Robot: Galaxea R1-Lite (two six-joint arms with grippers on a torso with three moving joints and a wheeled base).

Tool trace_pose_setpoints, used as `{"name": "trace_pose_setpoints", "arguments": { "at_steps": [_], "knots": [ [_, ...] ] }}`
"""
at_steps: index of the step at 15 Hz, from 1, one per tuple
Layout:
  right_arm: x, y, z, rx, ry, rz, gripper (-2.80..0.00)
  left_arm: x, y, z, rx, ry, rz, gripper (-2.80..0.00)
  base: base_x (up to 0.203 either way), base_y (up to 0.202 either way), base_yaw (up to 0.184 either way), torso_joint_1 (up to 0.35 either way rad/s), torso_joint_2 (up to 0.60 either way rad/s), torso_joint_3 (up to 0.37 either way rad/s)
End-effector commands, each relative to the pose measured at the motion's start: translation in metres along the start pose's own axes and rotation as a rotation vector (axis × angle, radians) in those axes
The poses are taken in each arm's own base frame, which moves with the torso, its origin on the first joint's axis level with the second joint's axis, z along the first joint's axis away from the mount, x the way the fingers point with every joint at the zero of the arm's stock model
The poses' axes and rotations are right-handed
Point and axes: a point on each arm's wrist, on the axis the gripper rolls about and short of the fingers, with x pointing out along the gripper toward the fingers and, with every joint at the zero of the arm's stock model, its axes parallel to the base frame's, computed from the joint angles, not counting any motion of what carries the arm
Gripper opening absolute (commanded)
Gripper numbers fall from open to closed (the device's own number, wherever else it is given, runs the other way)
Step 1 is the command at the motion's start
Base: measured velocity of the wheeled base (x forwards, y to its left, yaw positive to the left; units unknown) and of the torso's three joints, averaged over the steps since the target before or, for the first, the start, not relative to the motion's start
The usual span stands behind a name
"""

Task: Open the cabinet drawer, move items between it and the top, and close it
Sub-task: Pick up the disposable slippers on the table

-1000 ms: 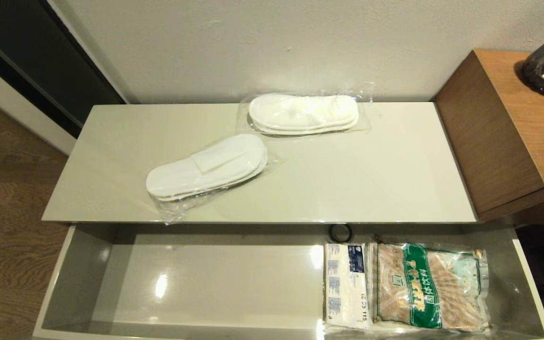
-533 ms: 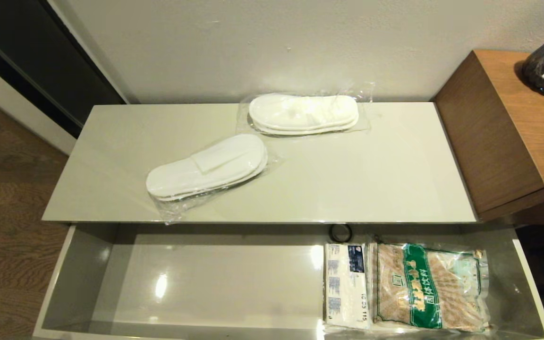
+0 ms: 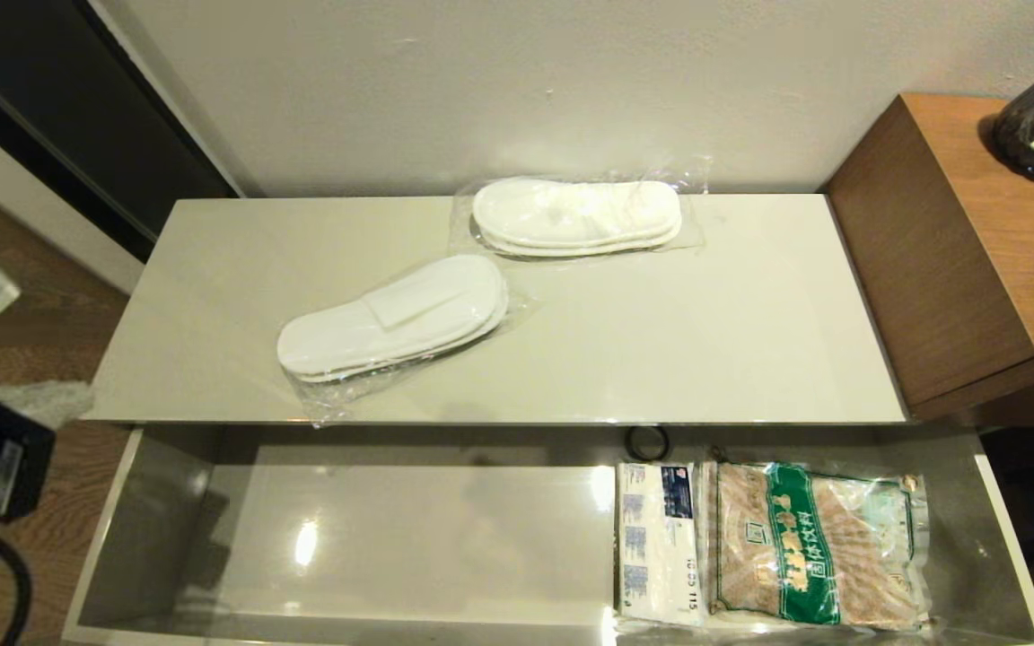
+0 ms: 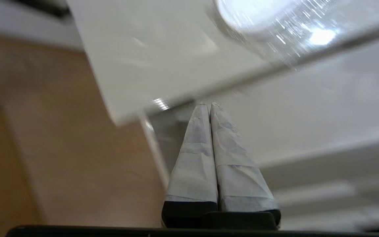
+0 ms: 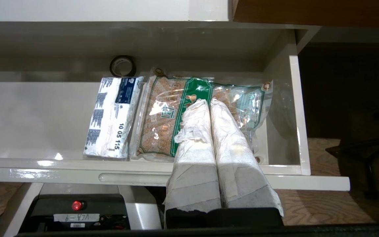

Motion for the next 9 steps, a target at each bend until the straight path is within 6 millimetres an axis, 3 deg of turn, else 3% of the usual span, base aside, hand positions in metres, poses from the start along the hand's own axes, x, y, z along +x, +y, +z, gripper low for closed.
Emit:
{"name": "trace_pose_setpoints", "arguments": {
  "at_steps": [1, 5, 9],
  "knots": [
    [0.000, 0.000, 0.000, -0.001, 0.002, 0.001, -2.80, 0.041, 0.003, 0.008, 0.067, 0.054, -0.016, -2.80, 0.000, 0.000, 0.000, 0.000, 0.00, 0.000],
    [0.000, 0.000, 0.000, -0.001, 0.002, 0.001, -2.80, 0.069, 0.007, 0.023, 0.356, 0.050, -0.007, -2.80, 0.000, 0.000, 0.000, 0.000, 0.00, 0.000],
    [0.000, 0.000, 0.000, -0.001, 0.002, 0.001, -2.80, 0.085, -0.016, 0.038, 0.417, 0.024, -0.081, -2.80, 0.000, 0.000, 0.000, 0.000, 0.00, 0.000]
  ]
}}
